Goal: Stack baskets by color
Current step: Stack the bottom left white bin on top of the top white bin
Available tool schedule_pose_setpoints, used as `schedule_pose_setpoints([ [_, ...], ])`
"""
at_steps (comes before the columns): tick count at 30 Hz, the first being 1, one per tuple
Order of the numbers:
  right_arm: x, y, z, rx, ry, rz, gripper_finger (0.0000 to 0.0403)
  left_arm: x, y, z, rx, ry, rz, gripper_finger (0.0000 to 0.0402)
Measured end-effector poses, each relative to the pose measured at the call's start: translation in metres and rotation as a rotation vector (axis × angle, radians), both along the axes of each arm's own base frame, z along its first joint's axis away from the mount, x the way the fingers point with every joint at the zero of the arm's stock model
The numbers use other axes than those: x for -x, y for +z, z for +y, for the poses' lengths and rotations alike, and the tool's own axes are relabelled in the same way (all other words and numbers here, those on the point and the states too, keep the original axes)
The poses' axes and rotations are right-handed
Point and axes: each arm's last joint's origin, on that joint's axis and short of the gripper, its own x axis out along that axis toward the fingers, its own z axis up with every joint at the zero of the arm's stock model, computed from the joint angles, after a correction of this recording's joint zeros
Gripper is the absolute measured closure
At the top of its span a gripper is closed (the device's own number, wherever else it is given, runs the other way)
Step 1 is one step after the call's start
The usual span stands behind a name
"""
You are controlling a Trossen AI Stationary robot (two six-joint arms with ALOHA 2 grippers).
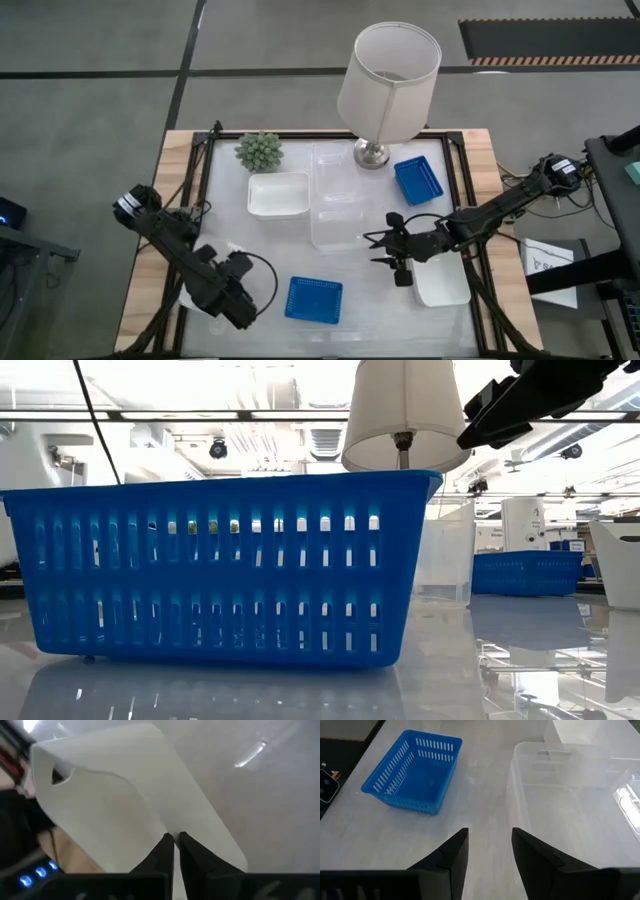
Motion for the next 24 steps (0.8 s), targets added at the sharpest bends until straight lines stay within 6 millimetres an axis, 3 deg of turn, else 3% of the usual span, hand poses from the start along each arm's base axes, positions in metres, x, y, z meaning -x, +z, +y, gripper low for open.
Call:
schedule_pose_setpoints([
  [5, -0.001, 0.002, 0.001, 0.008, 0.014, -0.028, 0.0258, -0.002, 0.013, 0.005, -0.034, -0.138, -0.082, 0.0401],
  [15, -0.001, 0.002, 0.001, 0.015, 0.018, -0.028, 0.0255, -0.007, 0.013, 0.011, -0.090, -0.221, -0.116, 0.0401],
  [20, -0.001, 0.002, 0.001, 0.021, 0.023, -0.030, 0.0253, -0.017, 0.010, 0.007, -0.143, -0.462, -0.212, 0.0401],
  [24, -0.002, 0.004, 0.001, 0.013, 0.022, -0.046, 0.0253, -0.030, 0.009, 0.015, -0.168, -0.432, -0.269, 0.0401],
])
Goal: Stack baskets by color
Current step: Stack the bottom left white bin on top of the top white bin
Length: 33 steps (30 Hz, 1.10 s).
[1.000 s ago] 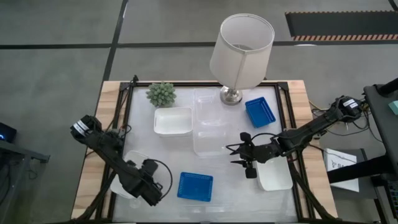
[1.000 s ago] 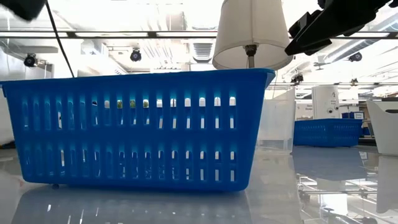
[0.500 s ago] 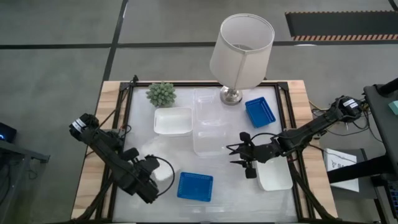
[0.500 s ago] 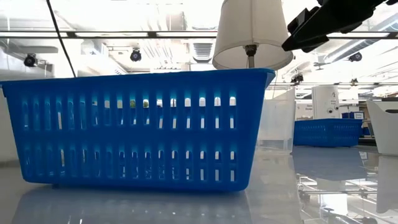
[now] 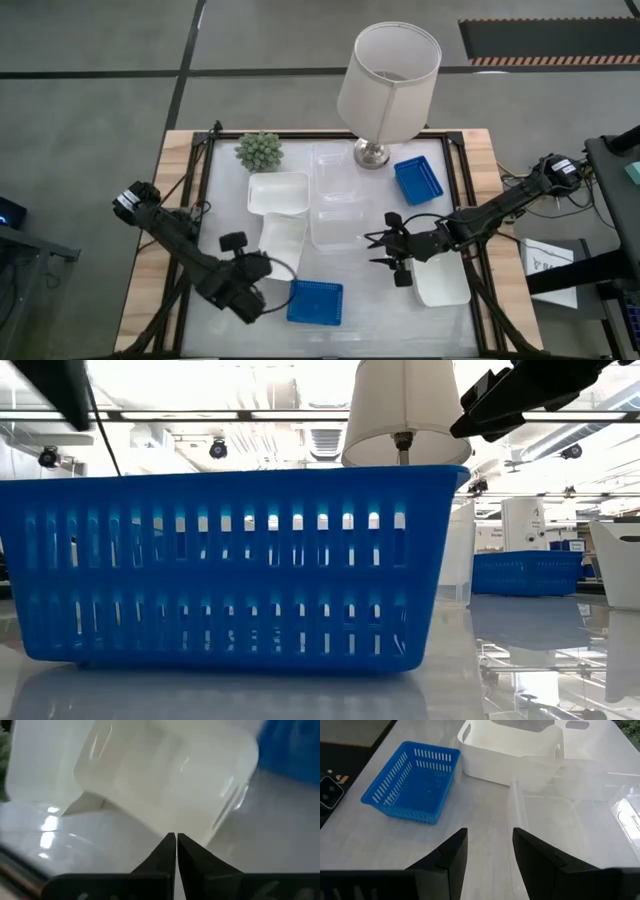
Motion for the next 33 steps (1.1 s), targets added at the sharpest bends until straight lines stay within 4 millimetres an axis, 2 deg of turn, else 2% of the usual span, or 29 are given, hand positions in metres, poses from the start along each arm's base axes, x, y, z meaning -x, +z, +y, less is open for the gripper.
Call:
schedule_pose_setpoints([
  [3, 0.000, 0.000, 0.000, -0.001, 0.001, -0.003, 0.0252, -0.008, -0.003, 0.001, 0.005, -0.026, -0.041, 0.0401],
  [6, 0.000, 0.000, 0.000, -0.001, 0.001, -0.003, 0.0252, -0.010, -0.009, 0.000, 0.003, -0.132, 0.002, 0.0401],
  [11, 0.000, 0.000, 0.000, 0.015, 0.011, -0.006, 0.0252, -0.007, -0.015, 0.015, -0.072, -0.321, 0.120, 0.0392],
  [15, -0.002, 0.003, 0.001, 0.022, 0.026, -0.043, 0.0252, -0.011, -0.026, 0.037, -0.142, -0.501, 0.250, 0.0350],
  [19, -0.004, 0.007, 0.002, -0.003, 0.024, -0.089, 0.0252, -0.018, -0.052, 0.063, -0.176, -0.586, 0.346, 0.0291],
  [22, -0.005, 0.009, 0.002, -0.021, 0.017, -0.106, 0.0252, -0.010, -0.074, 0.077, -0.213, -0.731, 0.499, 0.0256],
  [25, -0.007, 0.011, 0.002, -0.049, 0.001, -0.125, 0.0252, 0.001, -0.085, 0.084, -0.227, -0.791, 0.577, 0.0244],
  [29, -0.009, 0.013, -0.002, -0.068, -0.022, -0.144, 0.0252, 0.011, -0.086, 0.086, -0.230, -0.794, 0.557, 0.0250],
  [33, -0.013, 0.016, -0.008, -0.071, -0.048, -0.154, 0.0252, 0.007, -0.078, 0.084, -0.233, -0.829, 0.404, 0.0262],
])
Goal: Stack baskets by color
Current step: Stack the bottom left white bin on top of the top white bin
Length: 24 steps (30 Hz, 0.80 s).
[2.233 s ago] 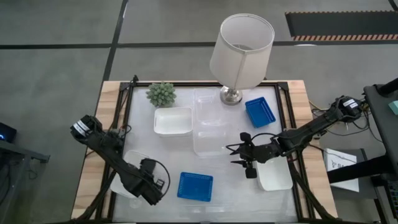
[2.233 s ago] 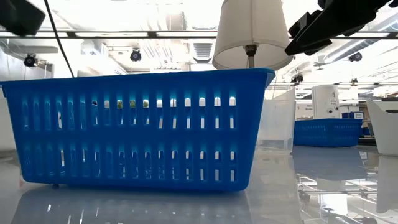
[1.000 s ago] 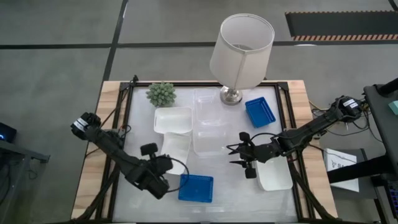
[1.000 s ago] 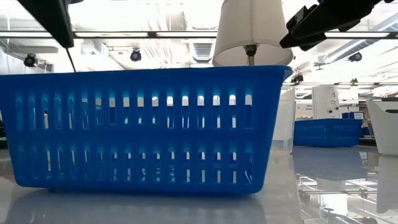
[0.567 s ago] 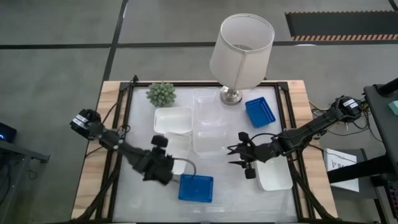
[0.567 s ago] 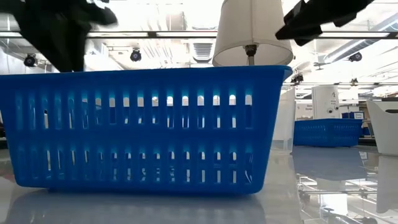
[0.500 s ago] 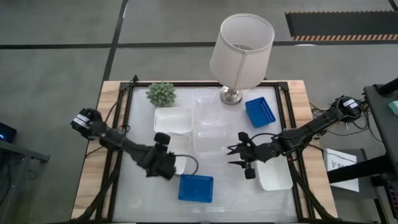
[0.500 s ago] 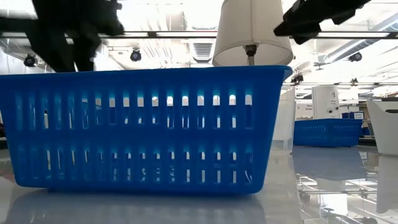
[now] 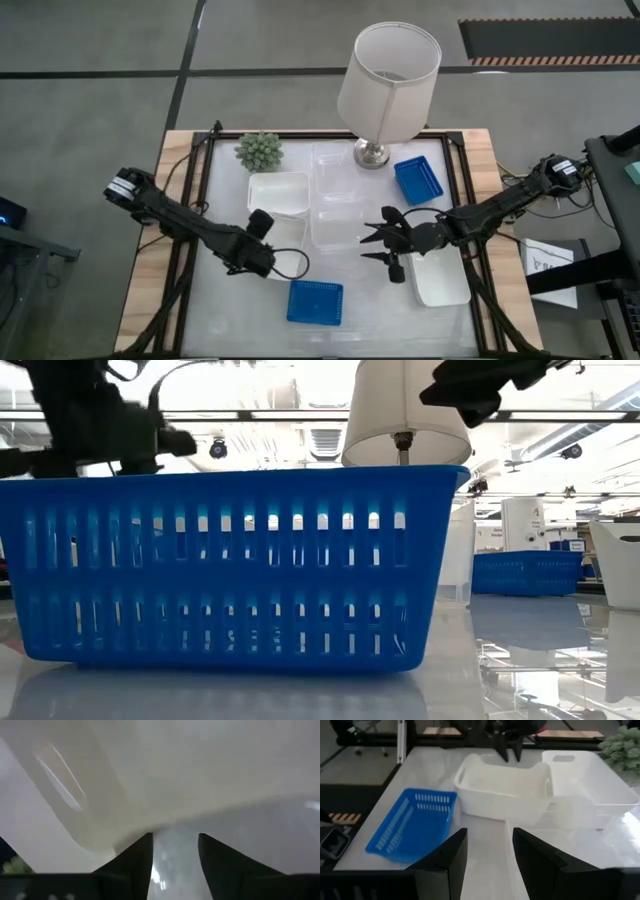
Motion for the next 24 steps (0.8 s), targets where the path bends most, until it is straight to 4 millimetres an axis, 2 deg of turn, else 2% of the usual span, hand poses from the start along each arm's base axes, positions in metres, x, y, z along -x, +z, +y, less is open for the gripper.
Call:
schedule_pose_setpoints([
  [3, -0.002, 0.004, -0.003, -0.006, -0.015, -0.010, 0.0252, -0.004, 0.002, -0.003, 0.075, -0.068, -0.096, 0.0268],
  [10, -0.004, 0.008, -0.004, -0.044, -0.035, -0.019, 0.0252, 0.011, -0.012, 0.000, 0.140, -0.121, -0.030, 0.0270],
  [13, -0.004, 0.008, -0.004, -0.064, -0.046, -0.018, 0.0252, 0.011, -0.011, 0.001, 0.148, -0.118, -0.047, 0.0270],
  [19, -0.004, 0.008, -0.005, -0.072, -0.074, -0.022, 0.0252, 0.012, -0.004, -0.003, 0.278, 0.003, -0.062, 0.0270],
  [22, -0.004, 0.008, -0.005, -0.071, -0.074, -0.021, 0.0252, 0.014, 0.009, -0.002, 0.282, 0.071, -0.073, 0.0270],
  [24, -0.004, 0.008, -0.005, -0.071, -0.074, -0.022, 0.0252, 0.012, 0.022, -0.001, 0.288, 0.167, -0.171, 0.0270],
])
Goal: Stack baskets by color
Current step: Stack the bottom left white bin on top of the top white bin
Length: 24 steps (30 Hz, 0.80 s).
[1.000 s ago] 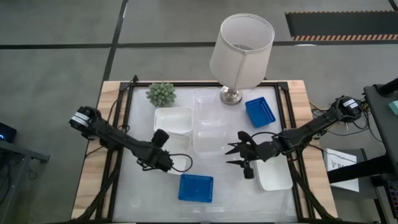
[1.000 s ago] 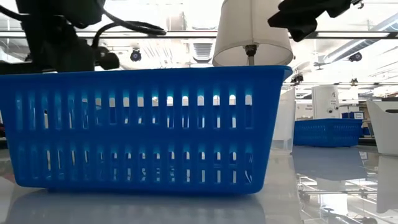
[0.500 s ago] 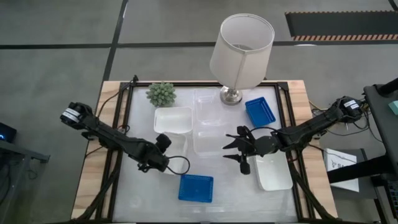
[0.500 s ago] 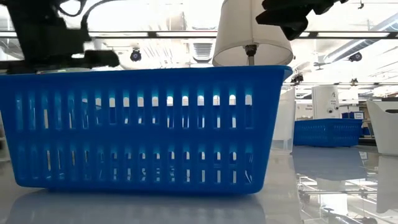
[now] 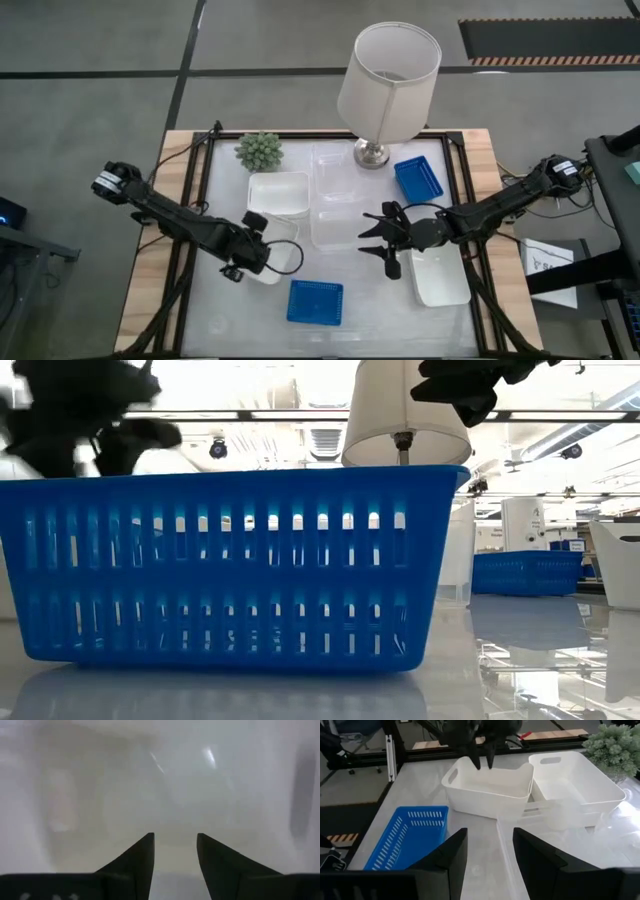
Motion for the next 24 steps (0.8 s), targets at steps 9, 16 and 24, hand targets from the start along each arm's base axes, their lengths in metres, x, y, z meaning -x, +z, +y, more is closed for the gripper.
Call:
schedule_pose_setpoints([
  [9, 0.001, -0.002, 0.000, 0.035, 0.019, 0.026, 0.0252, 0.014, 0.019, 0.023, 0.212, 1.092, -0.267, 0.0270],
  [16, 0.004, -0.008, -0.001, 0.114, 0.047, 0.084, 0.0252, 0.017, -0.008, 0.022, 0.260, 1.318, -0.237, 0.0270],
  [24, 0.006, -0.012, -0.002, 0.145, 0.056, 0.127, 0.0252, 0.010, -0.031, 0.018, 0.213, 1.358, -0.173, 0.0270],
])
